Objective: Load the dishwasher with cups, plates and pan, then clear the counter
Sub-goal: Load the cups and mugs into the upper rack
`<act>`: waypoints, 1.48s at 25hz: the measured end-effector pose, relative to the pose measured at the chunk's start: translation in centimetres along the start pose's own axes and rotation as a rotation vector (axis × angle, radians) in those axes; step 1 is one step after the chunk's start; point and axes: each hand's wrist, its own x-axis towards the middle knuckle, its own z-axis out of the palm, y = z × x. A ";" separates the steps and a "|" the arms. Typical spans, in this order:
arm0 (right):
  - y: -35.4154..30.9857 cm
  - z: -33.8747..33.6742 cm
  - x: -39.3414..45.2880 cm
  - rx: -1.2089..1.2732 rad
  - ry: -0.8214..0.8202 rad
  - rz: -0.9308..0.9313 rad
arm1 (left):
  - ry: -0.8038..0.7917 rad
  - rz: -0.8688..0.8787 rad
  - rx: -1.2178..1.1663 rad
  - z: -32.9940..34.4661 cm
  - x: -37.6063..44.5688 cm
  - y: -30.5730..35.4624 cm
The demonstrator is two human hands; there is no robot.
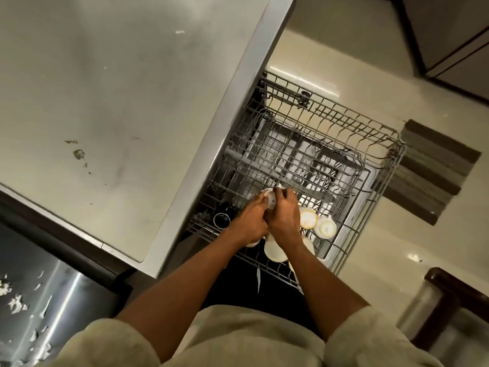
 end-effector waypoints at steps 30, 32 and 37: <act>-0.9 4.1 3.0 0.033 -0.056 0.161 | -0.129 -0.092 -0.047 0.4 5.4 -4.7; -0.8 4.5 3.1 0.017 -0.063 0.163 | -0.139 -0.092 -0.055 0.5 5.6 -4.8; -0.5 4.4 3.2 -0.003 -0.100 0.188 | -0.139 -0.066 -0.078 0.8 6.1 -5.2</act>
